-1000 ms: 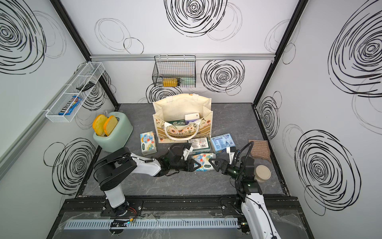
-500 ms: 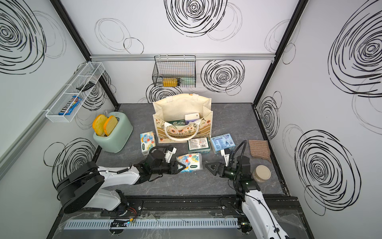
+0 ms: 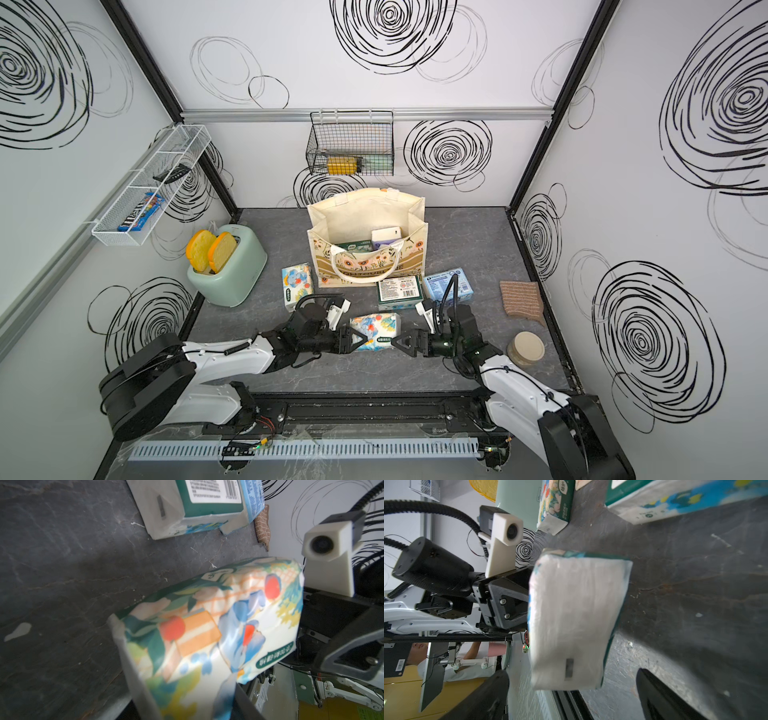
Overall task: Put tissues into the canvas bag
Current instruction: Pick up the pack of facial tissues from the center of the board.
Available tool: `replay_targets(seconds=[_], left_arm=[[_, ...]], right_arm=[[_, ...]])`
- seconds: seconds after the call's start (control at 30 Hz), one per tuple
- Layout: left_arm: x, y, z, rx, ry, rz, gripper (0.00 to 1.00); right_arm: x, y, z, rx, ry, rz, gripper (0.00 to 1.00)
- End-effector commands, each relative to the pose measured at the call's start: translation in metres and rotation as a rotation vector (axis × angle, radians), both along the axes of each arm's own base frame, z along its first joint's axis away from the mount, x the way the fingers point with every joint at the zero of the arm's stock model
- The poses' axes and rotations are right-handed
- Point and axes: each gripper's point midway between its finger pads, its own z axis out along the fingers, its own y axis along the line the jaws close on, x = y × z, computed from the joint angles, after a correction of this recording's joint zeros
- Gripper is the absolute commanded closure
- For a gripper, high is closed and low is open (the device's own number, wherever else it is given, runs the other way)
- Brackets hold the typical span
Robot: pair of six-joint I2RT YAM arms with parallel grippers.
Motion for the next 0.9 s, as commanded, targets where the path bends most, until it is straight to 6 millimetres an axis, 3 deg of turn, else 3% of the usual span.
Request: replay_targets(seconds=[0.0, 0.23, 0.43, 0.47, 0.53, 0.57, 0.63, 0.77, 0.87], left_arm=[[0.005, -0.013, 0.026, -0.063, -0.062, -0.025, 0.48], [-0.002, -0.02, 0.027, -0.08, -0.054, -0.041, 0.48], [0.002, -0.018, 0.033, -0.097, -0.064, -0.03, 0.47], [0.003, -0.018, 0.034, -0.1, -0.063, -0.028, 0.44], [0.003, -0.017, 0.035, -0.101, -0.061, -0.031, 0.23], [0.004, -0.016, 0.037, -0.101, -0.064, -0.03, 0.17], [0.006, -0.012, 0.044, -0.105, -0.081, -0.027, 0.1], [0.017, 0.01, 0.075, -0.142, -0.119, 0.013, 0.08], [0.027, 0.039, 0.109, -0.146, -0.19, 0.069, 0.07]], right_arm=[[0.015, 0.017, 0.025, 0.052, -0.064, 0.07, 0.01], [0.017, 0.035, 0.039, 0.108, -0.066, 0.13, 0.05], [0.007, 0.034, 0.037, 0.119, -0.045, 0.149, 0.28], [0.006, 0.033, 0.037, 0.12, -0.044, 0.146, 0.32], [0.005, 0.032, 0.039, 0.119, -0.05, 0.139, 0.37], [0.004, 0.031, 0.04, 0.118, -0.054, 0.136, 0.41], [0.005, 0.029, 0.045, 0.11, -0.07, 0.124, 0.5], [0.013, 0.022, 0.057, 0.072, -0.116, 0.09, 0.51], [0.025, 0.012, 0.084, 0.058, -0.195, 0.064, 0.5]])
